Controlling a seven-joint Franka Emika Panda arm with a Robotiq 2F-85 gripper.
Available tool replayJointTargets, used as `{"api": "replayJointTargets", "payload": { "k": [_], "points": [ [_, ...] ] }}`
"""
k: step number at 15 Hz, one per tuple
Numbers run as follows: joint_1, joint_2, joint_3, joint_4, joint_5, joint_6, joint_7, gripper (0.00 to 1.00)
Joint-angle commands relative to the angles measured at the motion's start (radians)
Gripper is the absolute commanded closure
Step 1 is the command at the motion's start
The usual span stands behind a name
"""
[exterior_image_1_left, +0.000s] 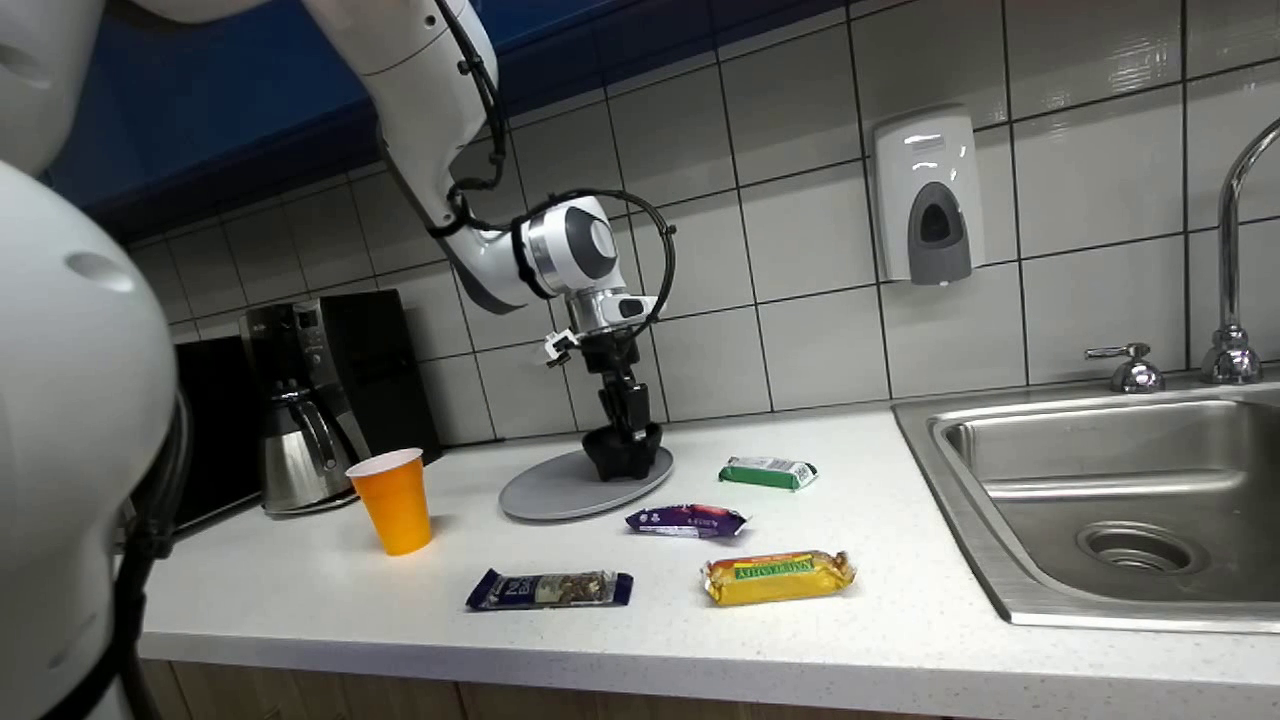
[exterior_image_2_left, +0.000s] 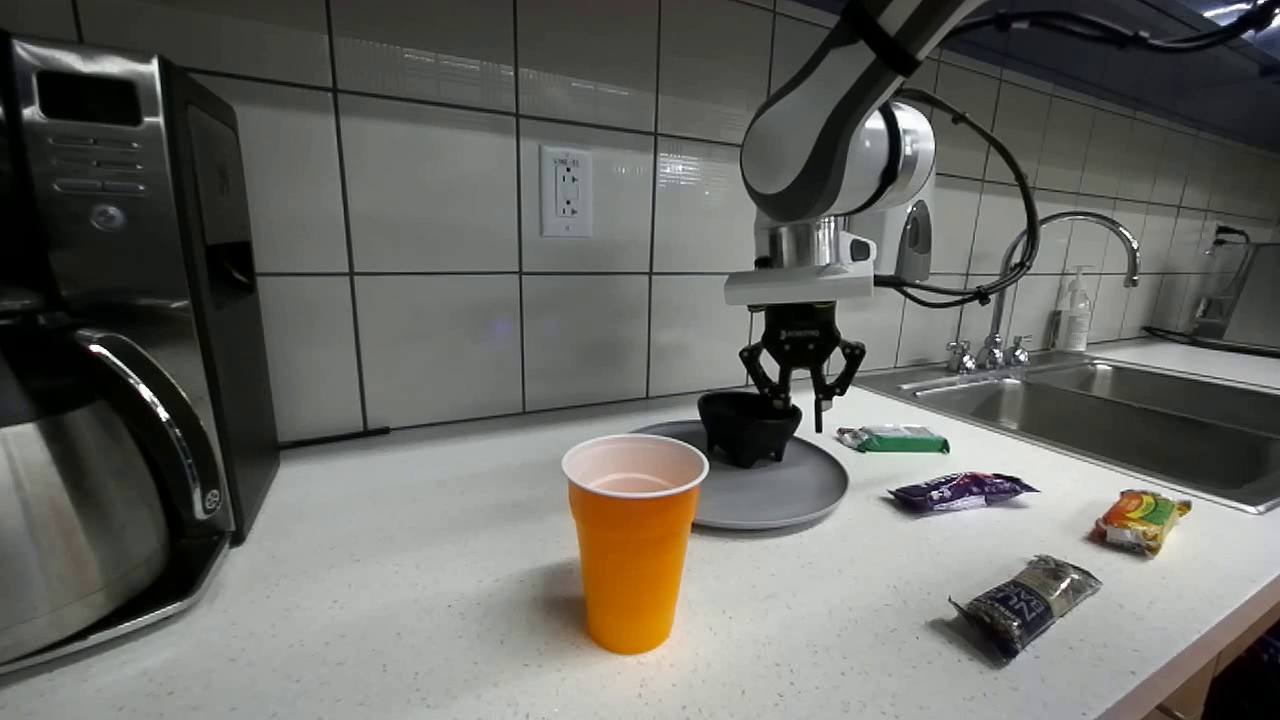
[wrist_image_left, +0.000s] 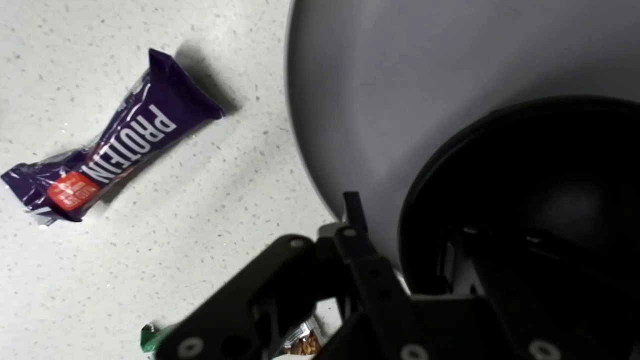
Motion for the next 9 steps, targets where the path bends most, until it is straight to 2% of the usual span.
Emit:
{"api": "replayJointTargets", "payload": {
  "k": [1,2,9],
  "points": [
    [0.020,0.006,-0.016,0.019,-0.022,0.000,0.033,0.97],
    [0.021,0.005,-0.016,0.019,-0.022,0.000,0.033,1.00],
    [0.015,-0.040,-0.008,0.011,-0.013,0.010,0.006,0.98]
  ]
}}
